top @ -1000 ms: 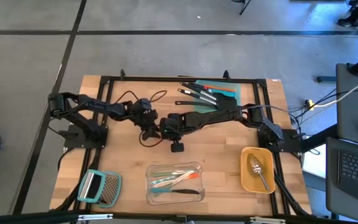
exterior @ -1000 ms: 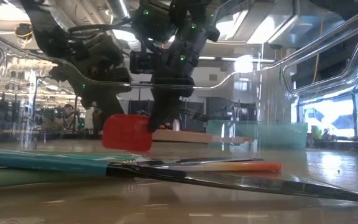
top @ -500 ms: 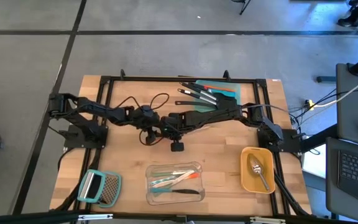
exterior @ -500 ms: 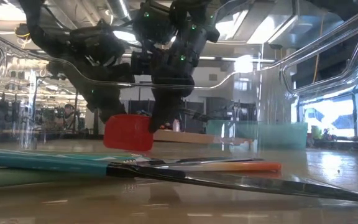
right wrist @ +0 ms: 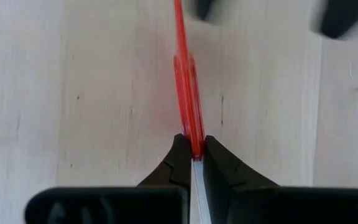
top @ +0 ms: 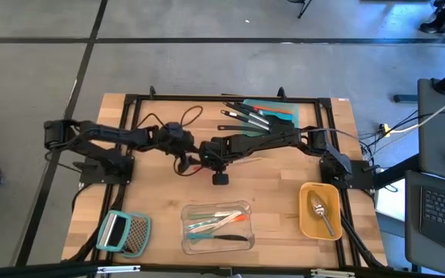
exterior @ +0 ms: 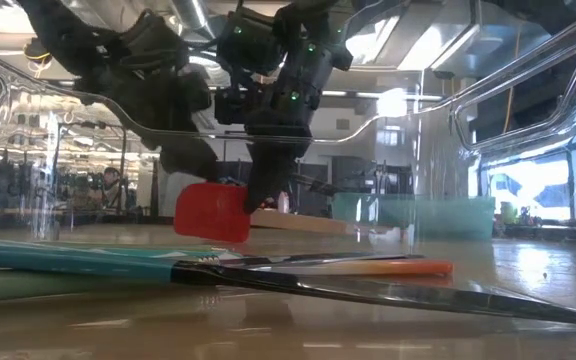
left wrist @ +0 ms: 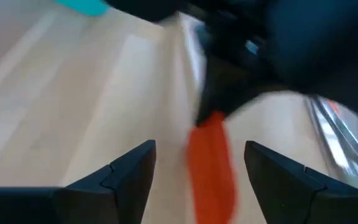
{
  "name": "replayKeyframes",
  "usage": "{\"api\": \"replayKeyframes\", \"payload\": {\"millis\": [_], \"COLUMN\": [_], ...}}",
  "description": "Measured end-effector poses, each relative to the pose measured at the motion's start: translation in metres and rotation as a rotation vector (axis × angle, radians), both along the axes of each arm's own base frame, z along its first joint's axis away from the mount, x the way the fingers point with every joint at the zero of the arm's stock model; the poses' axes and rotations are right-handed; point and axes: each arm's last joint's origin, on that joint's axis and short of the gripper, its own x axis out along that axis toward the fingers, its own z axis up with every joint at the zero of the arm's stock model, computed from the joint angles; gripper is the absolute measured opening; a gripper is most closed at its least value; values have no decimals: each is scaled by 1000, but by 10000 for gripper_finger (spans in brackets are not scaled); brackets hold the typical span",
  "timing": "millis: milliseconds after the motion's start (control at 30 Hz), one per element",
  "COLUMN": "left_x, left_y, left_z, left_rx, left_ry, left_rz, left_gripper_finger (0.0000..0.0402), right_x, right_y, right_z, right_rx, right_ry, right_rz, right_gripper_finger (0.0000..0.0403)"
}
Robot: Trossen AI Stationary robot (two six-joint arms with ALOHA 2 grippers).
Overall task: Pick & Place Kitchen Items
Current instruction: Put the red spatula into the green bin
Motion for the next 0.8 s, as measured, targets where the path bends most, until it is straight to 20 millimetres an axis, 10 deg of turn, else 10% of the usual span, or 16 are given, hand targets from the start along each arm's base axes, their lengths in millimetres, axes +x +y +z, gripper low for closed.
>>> {"api": "replayKeyframes", "payload": {"millis": [800], "left_x": [41], "left_y": [-11], "left_z": [-28], "left_rx": [70], "left_ry": [127], "left_rz": [-42], "left_gripper_finger": [270], "right_x": [2], "right_y": [-1], "right_z": [-1], "right_rx": [-5], "right_ry": [-27], "right_rz": [-39], "right_gripper_finger": [16]}}
